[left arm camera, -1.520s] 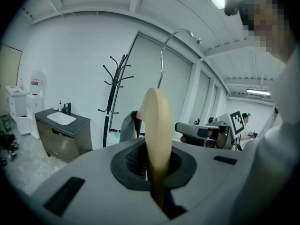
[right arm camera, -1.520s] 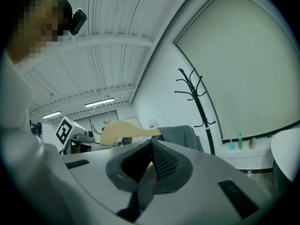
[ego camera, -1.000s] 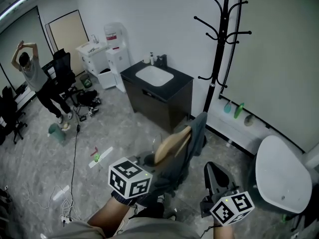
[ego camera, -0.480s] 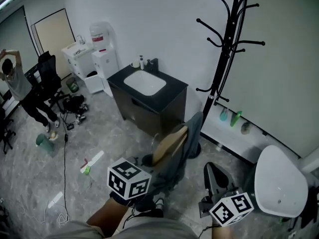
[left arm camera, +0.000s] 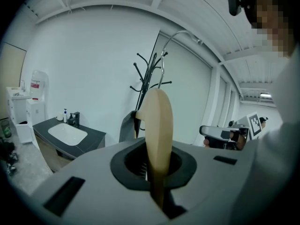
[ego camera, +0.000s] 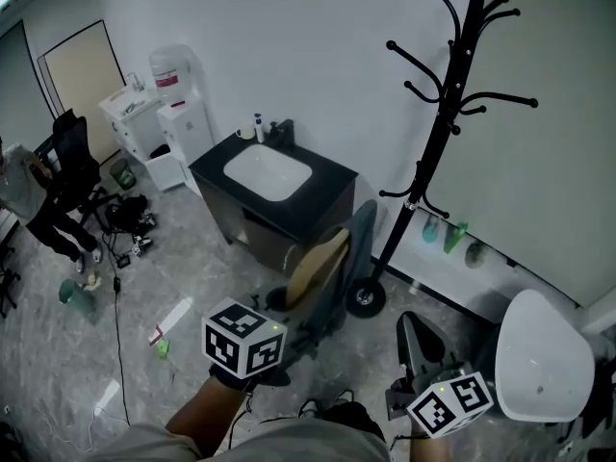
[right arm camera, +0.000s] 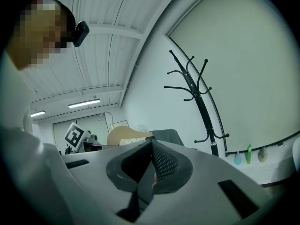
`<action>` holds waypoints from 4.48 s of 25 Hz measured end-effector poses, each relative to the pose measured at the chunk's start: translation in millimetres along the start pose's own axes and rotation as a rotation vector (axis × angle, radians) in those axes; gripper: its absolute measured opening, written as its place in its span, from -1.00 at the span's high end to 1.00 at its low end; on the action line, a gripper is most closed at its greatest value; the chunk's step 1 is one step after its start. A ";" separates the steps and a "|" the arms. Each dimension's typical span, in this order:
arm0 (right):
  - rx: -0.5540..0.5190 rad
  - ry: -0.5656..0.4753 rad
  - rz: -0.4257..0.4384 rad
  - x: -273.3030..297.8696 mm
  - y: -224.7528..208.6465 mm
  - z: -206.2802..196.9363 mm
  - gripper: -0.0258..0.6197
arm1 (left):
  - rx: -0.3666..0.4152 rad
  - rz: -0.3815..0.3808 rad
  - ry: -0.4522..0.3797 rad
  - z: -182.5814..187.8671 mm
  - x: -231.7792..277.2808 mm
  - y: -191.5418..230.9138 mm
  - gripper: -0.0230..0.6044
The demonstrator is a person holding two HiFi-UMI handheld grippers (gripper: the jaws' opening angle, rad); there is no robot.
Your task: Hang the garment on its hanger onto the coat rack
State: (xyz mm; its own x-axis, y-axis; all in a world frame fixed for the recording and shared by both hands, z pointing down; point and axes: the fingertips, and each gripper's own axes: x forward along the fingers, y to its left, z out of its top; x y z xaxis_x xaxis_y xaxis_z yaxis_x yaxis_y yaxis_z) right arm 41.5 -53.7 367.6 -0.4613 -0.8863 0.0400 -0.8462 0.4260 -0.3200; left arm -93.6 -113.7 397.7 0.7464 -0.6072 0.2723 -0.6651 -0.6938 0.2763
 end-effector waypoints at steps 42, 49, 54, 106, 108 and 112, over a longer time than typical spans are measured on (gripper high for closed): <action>-0.043 -0.112 -0.057 232.9 -226.9 120.9 0.87 | 0.108 -0.122 0.138 181.8 388.3 185.6 0.92; -0.048 -0.146 -0.100 241.0 -240.3 127.5 0.87 | 0.157 -0.215 0.178 195.7 434.0 179.4 0.92; -0.042 -0.152 -0.123 243.0 -252.9 130.8 0.87 | 0.160 -0.243 0.193 203.6 459.3 180.6 0.92; -0.053 0.004 -0.028 247.8 -251.7 87.8 0.87 | 0.248 -0.206 -0.044 155.2 347.7 77.2 0.91; -0.069 0.015 -0.050 245.4 -256.0 86.0 0.87 | 0.231 -0.230 -0.051 145.9 347.3 63.0 0.91; -0.092 0.031 -0.081 243.7 -260.9 80.0 0.87 | 0.229 -0.252 -0.055 135.3 344.8 47.4 0.91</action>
State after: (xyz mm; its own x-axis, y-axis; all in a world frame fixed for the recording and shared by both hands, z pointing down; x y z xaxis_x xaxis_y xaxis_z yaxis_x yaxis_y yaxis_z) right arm 171.1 -395.3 385.1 -0.3977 -0.9129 0.0921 -0.9011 0.3697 -0.2267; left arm 135.1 -408.4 380.0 0.8910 -0.4208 0.1703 -0.4419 -0.8899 0.1134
